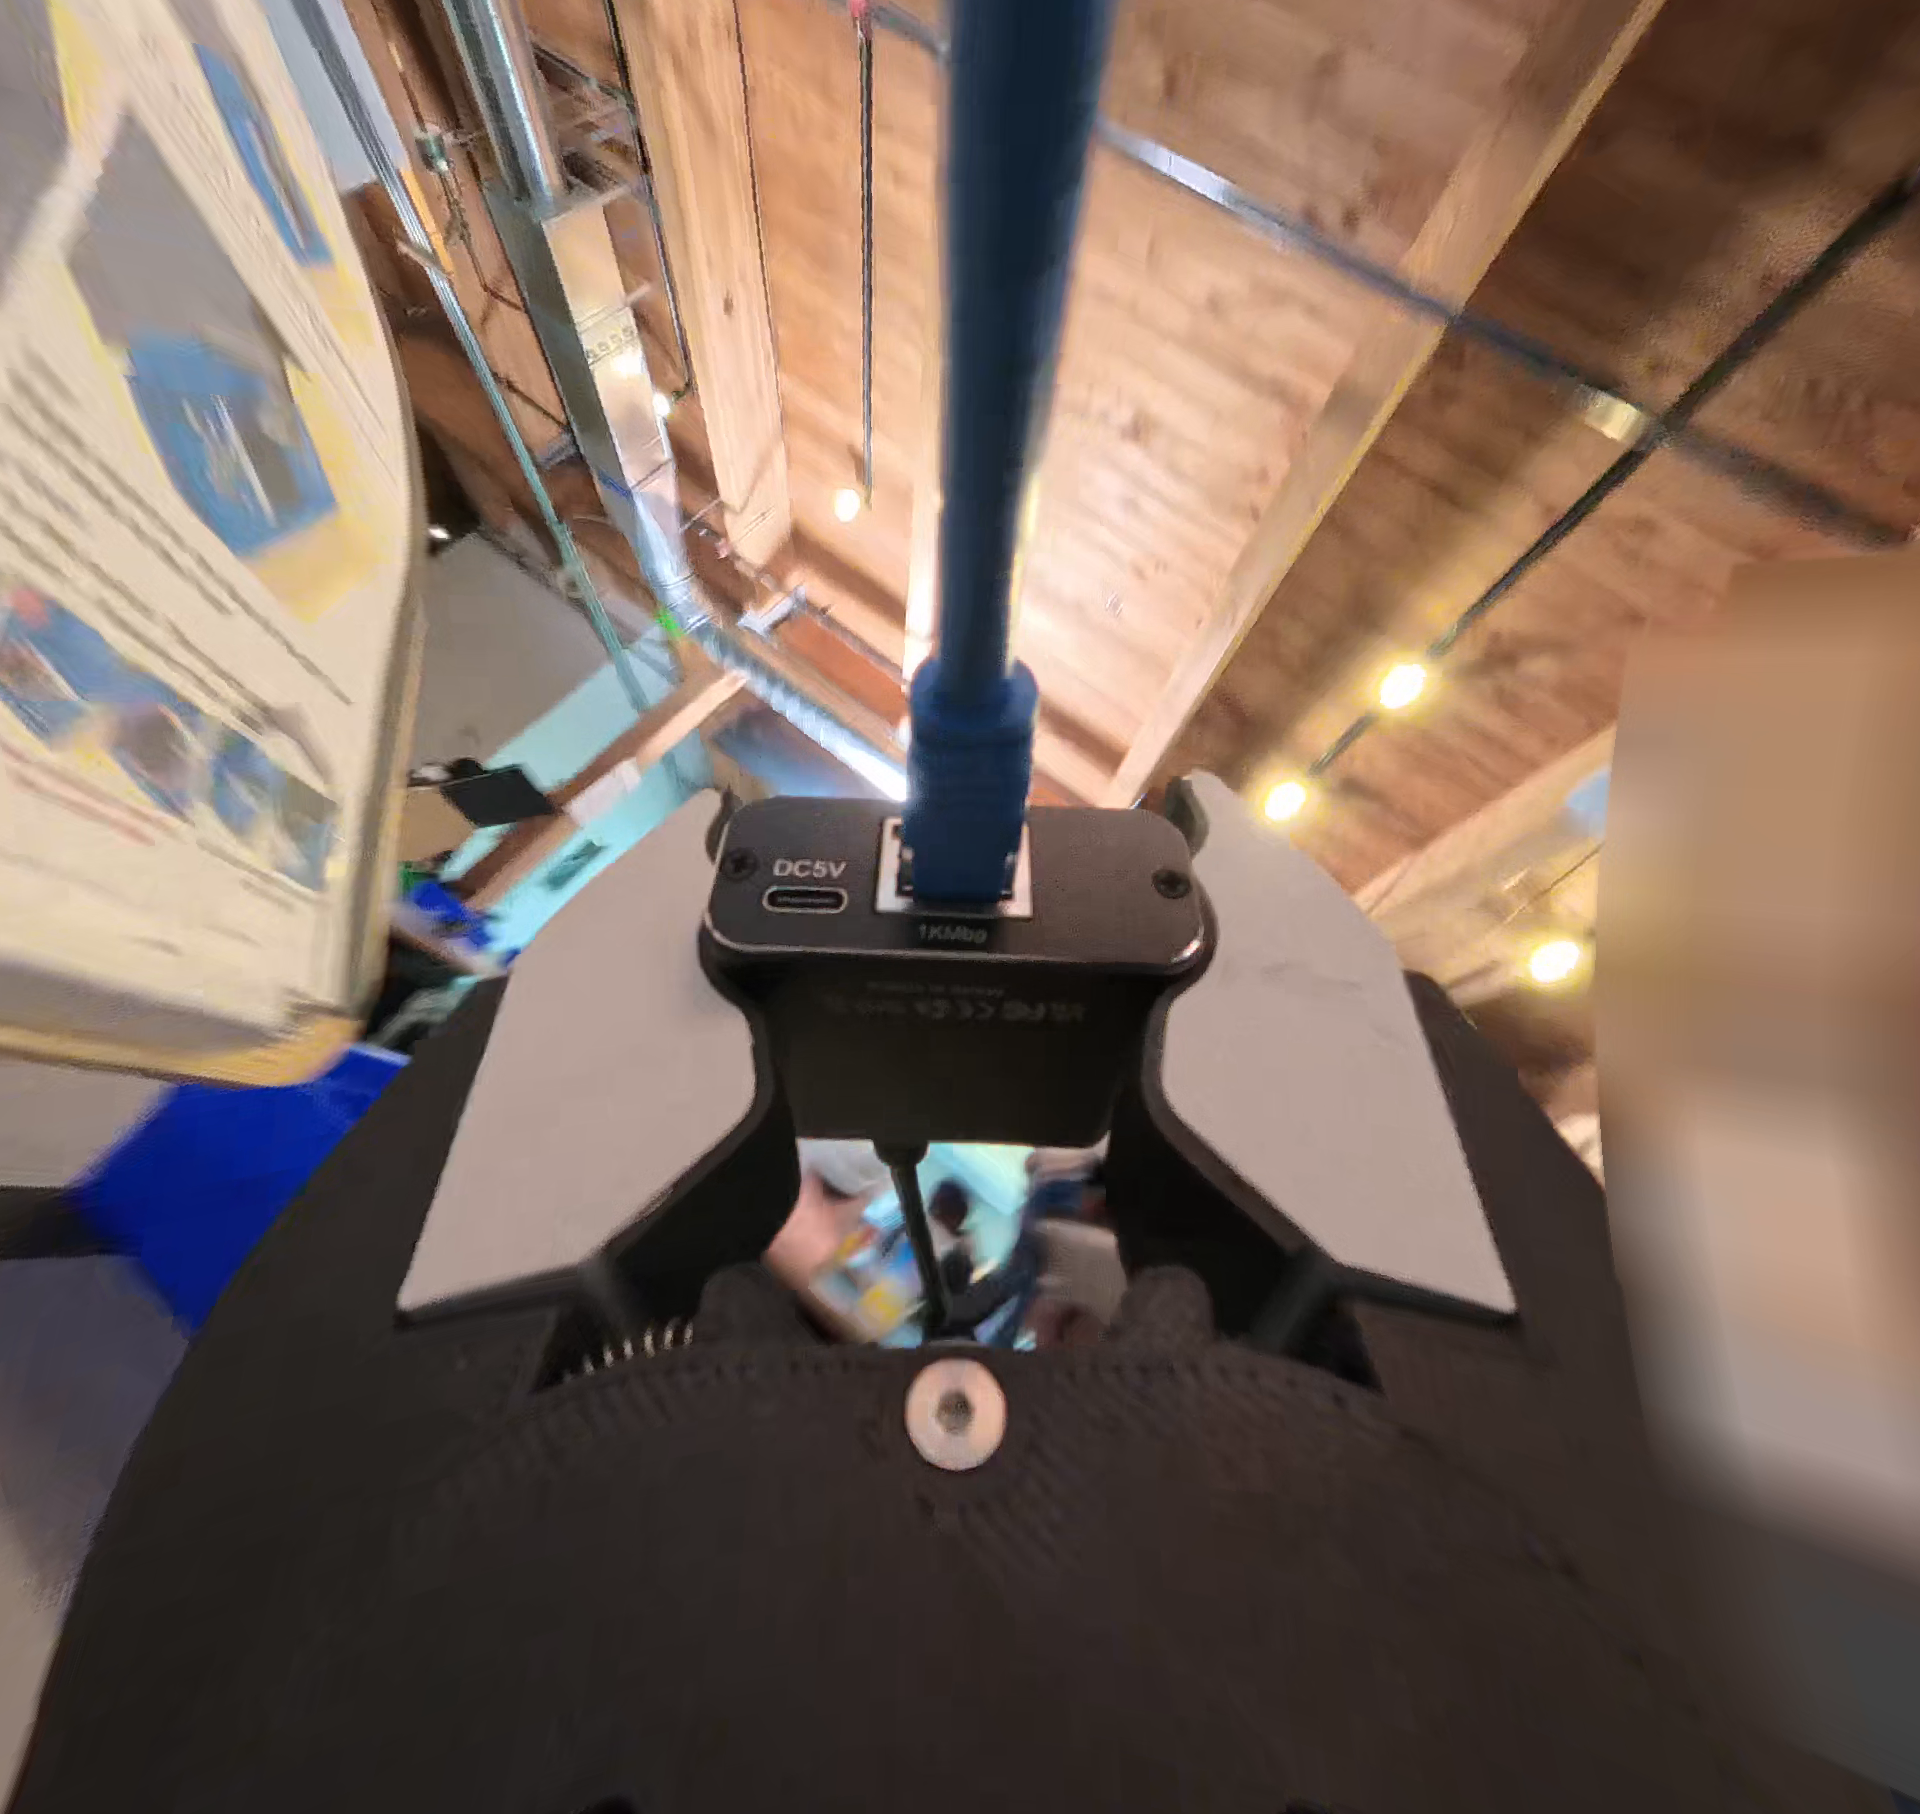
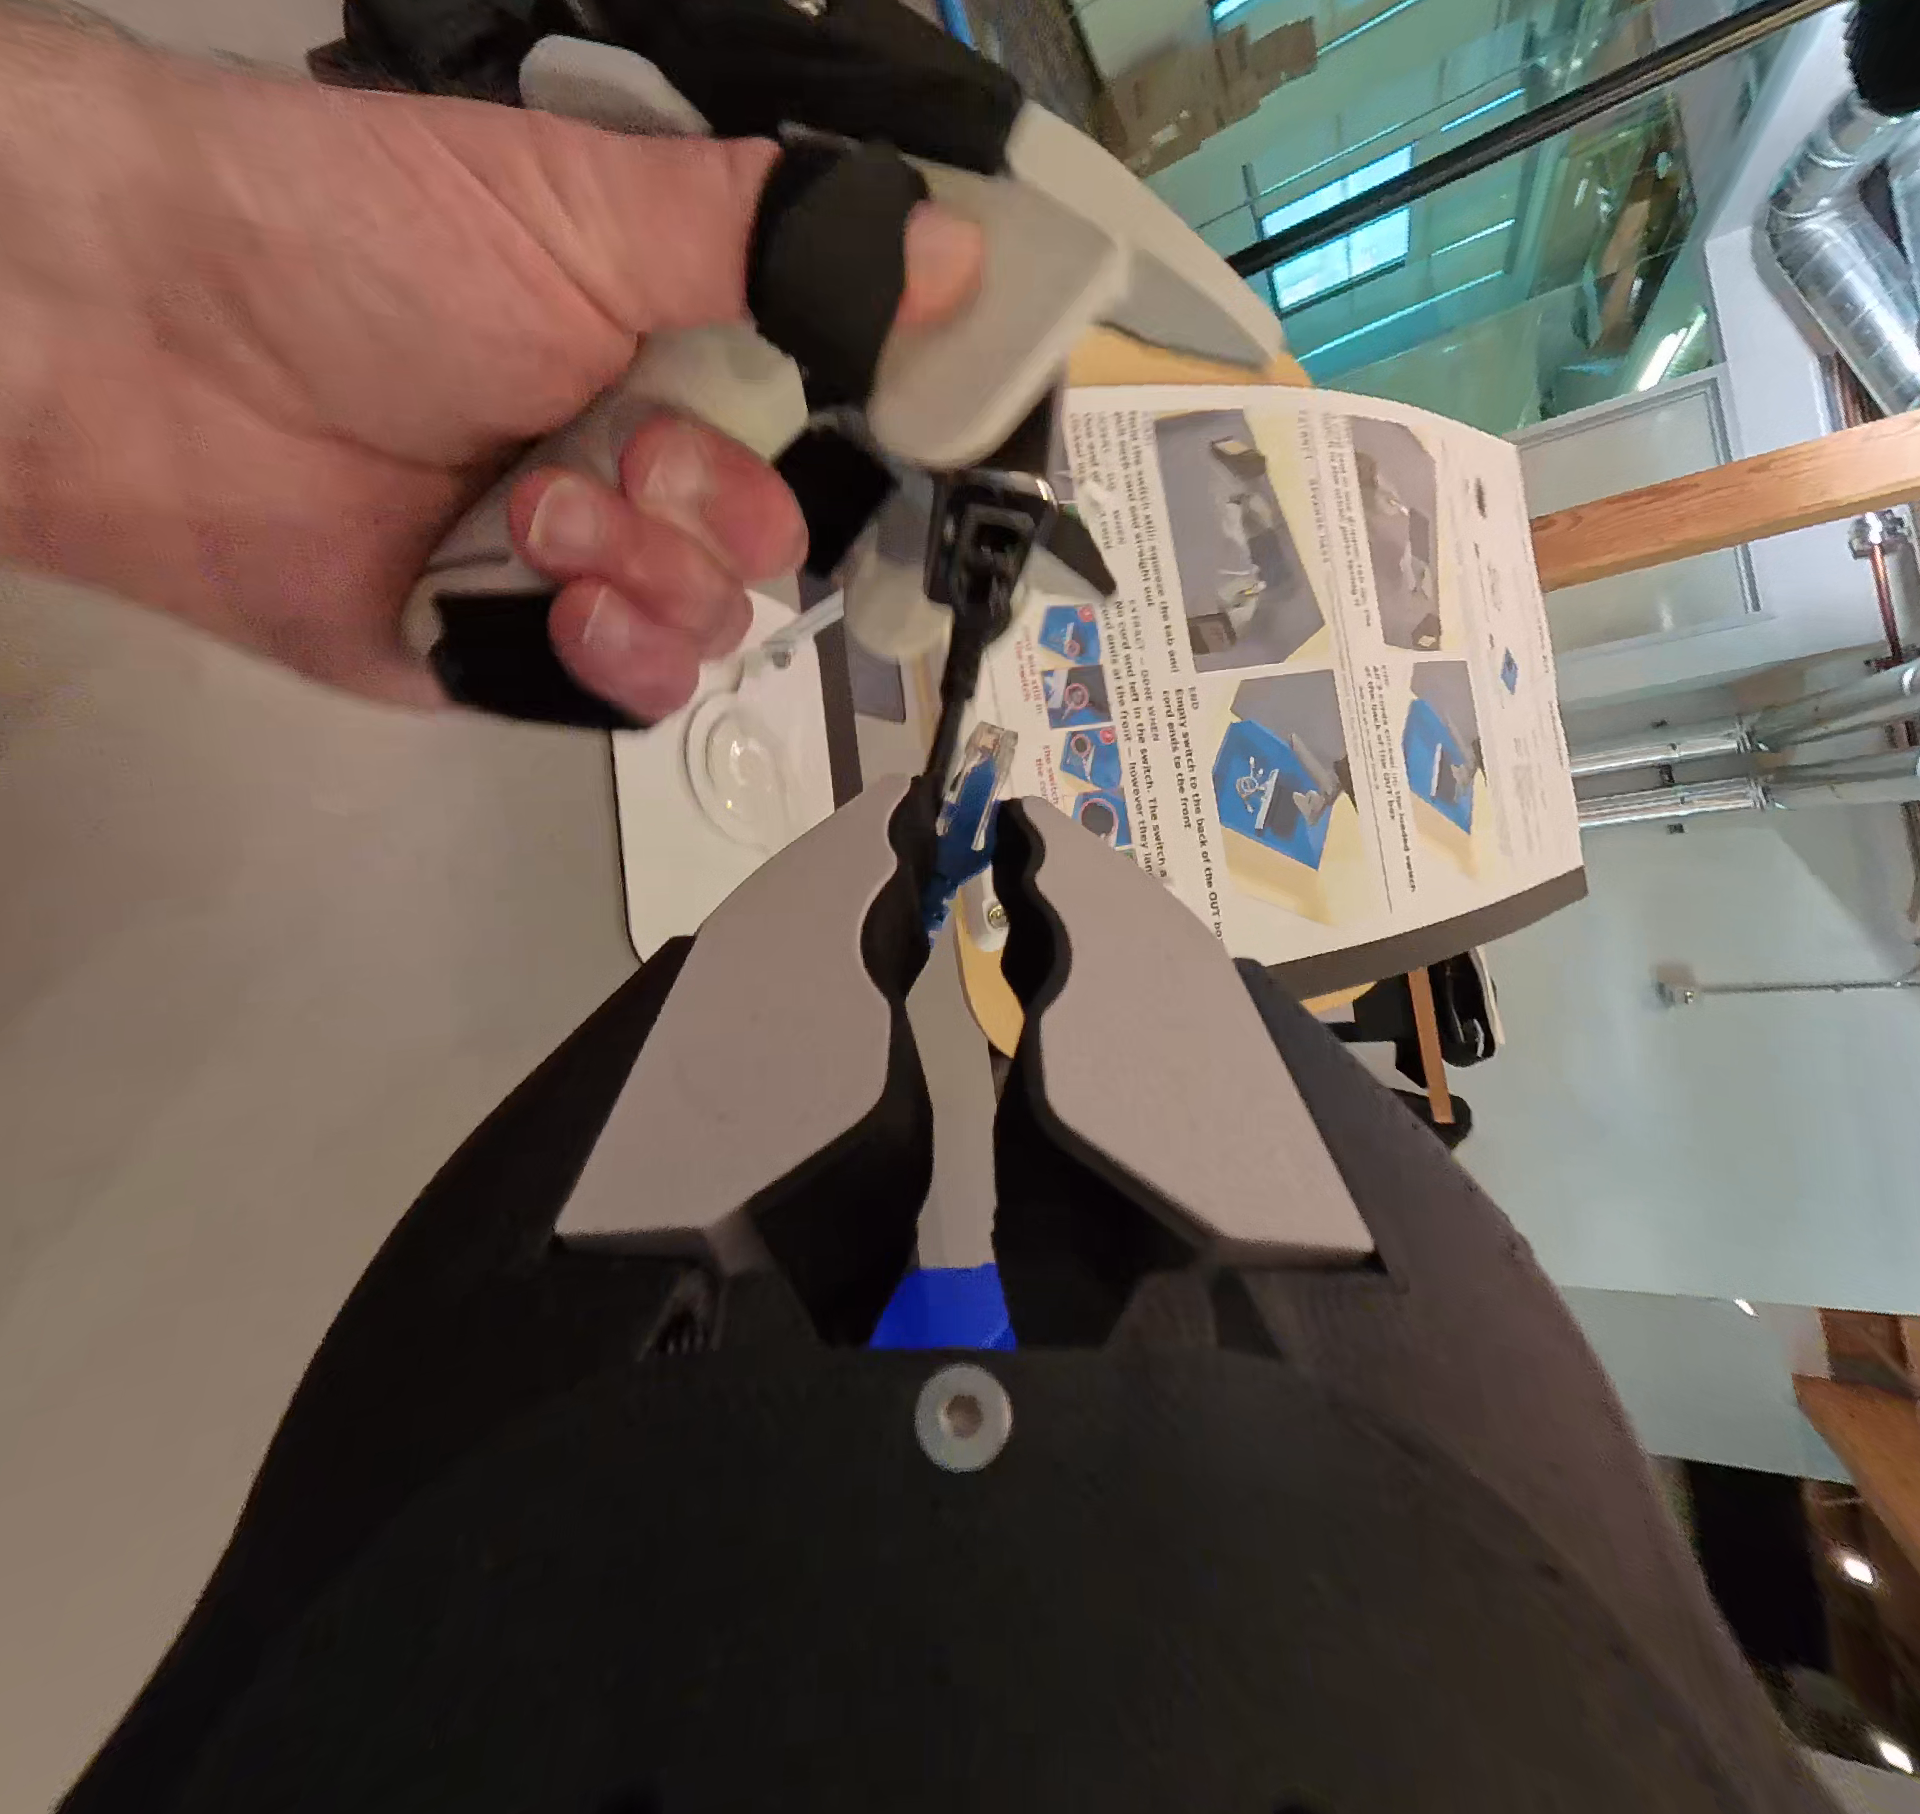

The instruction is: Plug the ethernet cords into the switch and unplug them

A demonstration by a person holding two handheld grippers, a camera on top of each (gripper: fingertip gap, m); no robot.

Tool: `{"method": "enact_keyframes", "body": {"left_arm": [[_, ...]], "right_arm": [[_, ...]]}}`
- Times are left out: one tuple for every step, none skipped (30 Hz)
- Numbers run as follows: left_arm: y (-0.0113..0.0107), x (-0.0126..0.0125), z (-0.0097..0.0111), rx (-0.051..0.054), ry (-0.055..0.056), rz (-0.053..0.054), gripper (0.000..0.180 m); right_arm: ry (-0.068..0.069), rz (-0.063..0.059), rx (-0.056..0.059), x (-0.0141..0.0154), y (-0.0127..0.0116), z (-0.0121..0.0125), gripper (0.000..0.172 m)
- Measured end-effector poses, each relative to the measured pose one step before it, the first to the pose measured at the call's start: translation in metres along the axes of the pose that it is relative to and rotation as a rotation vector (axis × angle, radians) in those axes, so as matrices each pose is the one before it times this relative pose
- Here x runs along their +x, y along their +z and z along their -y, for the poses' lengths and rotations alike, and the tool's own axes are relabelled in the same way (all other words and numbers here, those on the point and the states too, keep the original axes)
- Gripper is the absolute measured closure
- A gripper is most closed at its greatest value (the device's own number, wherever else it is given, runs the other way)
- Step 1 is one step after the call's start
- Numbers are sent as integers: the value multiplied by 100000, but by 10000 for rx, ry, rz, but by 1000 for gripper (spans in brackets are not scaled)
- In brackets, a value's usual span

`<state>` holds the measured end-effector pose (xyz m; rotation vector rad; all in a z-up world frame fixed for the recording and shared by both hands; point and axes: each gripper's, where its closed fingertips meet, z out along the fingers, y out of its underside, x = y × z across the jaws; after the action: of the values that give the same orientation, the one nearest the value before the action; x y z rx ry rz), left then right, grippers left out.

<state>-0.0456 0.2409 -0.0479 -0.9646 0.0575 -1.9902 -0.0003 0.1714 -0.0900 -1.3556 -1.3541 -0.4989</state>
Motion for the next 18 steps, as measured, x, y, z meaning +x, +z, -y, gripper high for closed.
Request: {"method": "enact_keyframes", "body": {"left_arm": [[-177, -191, 126, -360, 740, 296, 105], [-91, 71, -70, 8, 16, 41, 105], [-51, 148, -362, -77, -141, -79, 104], [-146, -71, -295, -124, 3, 0, 104], [-259, -266, -29, -114, 142, 89, 104], [-213, 77, -12, -216, 356, -78, 105], [-127, 404, -109, -252, 250, -236, 105], [-131, 291, 129, 4, 190, -91, 105], [-3, 282, -77, -136, 117, -148, 104], [54, 325, -163, -171, 28, -284, 104], [-49, 1, 47, 4, 78, -61, 104], [-108, -76, 21, -24, 102, 1, 105], [-111, 57, -91, -86, 69, -117, 105], [-161, 44, 15, 23, 16, -85, 105], [-170, -3, 56, 77, -20, -47, 105], [-104, 11, -65, 7, -29, -67, 105], [-62, 19, -138, -39, -8, -70, 104], [-54, -7, -150, -47, 24, -31, 105]], "right_arm": [[238, 49, 304, 143, -338, 523, 160], [6, -21, 47, 140, -138, 296, 160], [-80, -135, -82, 231, -23, -100, 160], [102, -17, -53, 159, -31, -384, 160], [169, 7, -61, 169, -128, -562, 160], [95, -42, -36, 276, -267, -436, 160], [80, -3, 37, 303, -391, -212, 160], [171, 14, 100, 456, -482, -150, 160], [257, -64, 17, 780, -523, -413, 160], [166, -93, -80, 913, -538, -723, 160], [287, 14, -4, 895, -586, -792, 160], [405, -4, 122, 1028, -695, -731, 160], [382, 31, 100, 1054, -721, -798, 160], [345, 121, -52, 957, -603, -1017, 160], [258, 27, -150, 1044, -519, -1242, 160], [246, 38, -277, 1008, -352, -1583, 160], [301, 229, -287, 732, -165, -1742, 160], [319, 179, -220, 740, -63, -1737, 160]]}}
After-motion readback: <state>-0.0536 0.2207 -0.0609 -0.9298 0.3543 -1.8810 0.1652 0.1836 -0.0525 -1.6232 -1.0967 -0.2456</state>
